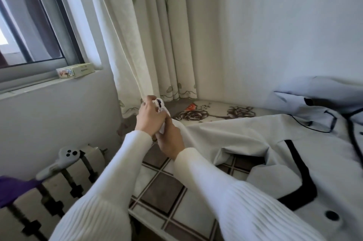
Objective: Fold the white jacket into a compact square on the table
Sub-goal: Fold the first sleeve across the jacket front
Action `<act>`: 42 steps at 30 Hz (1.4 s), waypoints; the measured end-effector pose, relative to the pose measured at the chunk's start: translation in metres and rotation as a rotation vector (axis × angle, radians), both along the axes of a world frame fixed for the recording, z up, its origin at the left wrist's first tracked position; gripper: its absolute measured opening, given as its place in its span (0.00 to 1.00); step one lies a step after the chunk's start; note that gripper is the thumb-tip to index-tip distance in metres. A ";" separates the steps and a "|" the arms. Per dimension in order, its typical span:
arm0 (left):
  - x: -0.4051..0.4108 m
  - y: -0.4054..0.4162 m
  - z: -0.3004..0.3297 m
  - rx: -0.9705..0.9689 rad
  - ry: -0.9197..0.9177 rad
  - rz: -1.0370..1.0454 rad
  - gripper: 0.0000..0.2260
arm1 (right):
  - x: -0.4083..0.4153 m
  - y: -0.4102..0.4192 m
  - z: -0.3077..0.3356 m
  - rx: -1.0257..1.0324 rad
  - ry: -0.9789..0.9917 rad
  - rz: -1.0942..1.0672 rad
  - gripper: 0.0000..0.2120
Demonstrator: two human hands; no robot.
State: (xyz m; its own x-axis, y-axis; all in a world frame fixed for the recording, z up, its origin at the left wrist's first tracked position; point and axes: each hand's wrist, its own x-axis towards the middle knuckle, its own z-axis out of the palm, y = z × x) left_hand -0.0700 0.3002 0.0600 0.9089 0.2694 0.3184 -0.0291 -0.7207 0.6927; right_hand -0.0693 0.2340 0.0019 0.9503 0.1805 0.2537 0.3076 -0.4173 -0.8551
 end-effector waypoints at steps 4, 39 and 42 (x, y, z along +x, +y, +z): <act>-0.005 -0.034 0.011 -0.130 -0.153 -0.153 0.16 | 0.003 -0.026 0.024 0.396 0.105 -0.129 0.17; -0.010 -0.333 -0.060 0.585 0.131 -0.434 0.20 | -0.063 -0.500 0.080 1.358 -0.023 -0.614 0.09; -0.008 -0.328 -0.073 0.559 0.314 -0.466 0.27 | -0.074 -0.515 0.051 1.353 -0.005 -0.660 0.11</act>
